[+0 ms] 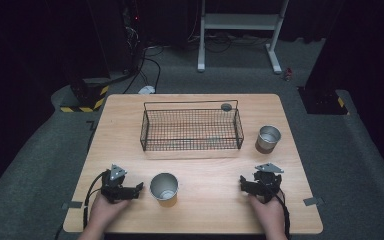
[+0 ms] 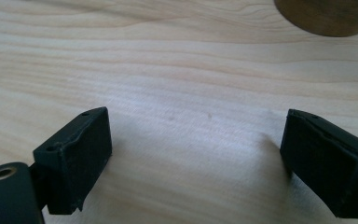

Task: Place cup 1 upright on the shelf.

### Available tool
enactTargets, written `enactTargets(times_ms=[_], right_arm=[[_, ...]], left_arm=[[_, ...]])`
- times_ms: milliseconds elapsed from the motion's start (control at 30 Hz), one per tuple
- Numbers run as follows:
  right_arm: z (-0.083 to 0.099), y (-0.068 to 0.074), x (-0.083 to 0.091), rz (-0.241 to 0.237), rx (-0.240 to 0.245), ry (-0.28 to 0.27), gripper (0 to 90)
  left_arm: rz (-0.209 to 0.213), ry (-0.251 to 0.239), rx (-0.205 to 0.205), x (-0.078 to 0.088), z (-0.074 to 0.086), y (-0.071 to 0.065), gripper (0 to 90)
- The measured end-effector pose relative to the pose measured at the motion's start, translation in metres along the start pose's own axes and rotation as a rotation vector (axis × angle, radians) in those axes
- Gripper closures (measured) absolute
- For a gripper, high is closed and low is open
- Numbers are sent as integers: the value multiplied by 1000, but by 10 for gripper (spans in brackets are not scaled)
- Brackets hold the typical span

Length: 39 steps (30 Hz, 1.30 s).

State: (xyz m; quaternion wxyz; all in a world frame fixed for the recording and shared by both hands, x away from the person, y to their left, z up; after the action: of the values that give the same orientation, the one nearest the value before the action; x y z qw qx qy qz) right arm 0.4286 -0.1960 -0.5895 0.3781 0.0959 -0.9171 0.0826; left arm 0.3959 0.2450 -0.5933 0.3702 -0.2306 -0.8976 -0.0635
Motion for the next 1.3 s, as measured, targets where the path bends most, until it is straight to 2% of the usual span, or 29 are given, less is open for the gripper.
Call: enactTargets(times_ms=[400,533,700,733,900,1000,1100,1300], right_arm=[[2,2,2,-15,11,-1,87],[2,3,2,-18,8,2,87],[2,3,2,-20,10,-1,87],[2,3,2,-20,10,-1,87],[2,3,2,-20,10,0,88],[1,3,2,-21,11,1,89],[1,3,2,-21,11,1,88],[1,3,2,-22,11,1,90]], left_arm=[[-10,2,3,0,0,1,26],[-24,9,24,-1,0,3,0],[-19,6,23,1,0,4,8],[-11,-11,27,2,-2,3,8],[25,-24,21,5,-4,-2,9],[42,-36,-8,9,-8,-8,9],[61,-54,-18,12,-12,-12,9],[78,-94,-11,20,-20,-13,9]])
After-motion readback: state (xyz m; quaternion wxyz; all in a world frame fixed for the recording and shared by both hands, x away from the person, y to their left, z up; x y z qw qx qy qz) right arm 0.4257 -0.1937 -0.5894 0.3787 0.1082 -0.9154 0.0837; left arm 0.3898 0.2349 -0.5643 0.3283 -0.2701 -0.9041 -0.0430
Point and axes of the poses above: each handheld gripper's, and its own axes: x roughly backward along the jaws, z roughly out of its underside, y roughly to its left, the point moved 9 cm from there along -x, roughly forward along the jaws, and after that the axes turned 5 degrees about z, right-handed, at the moved point
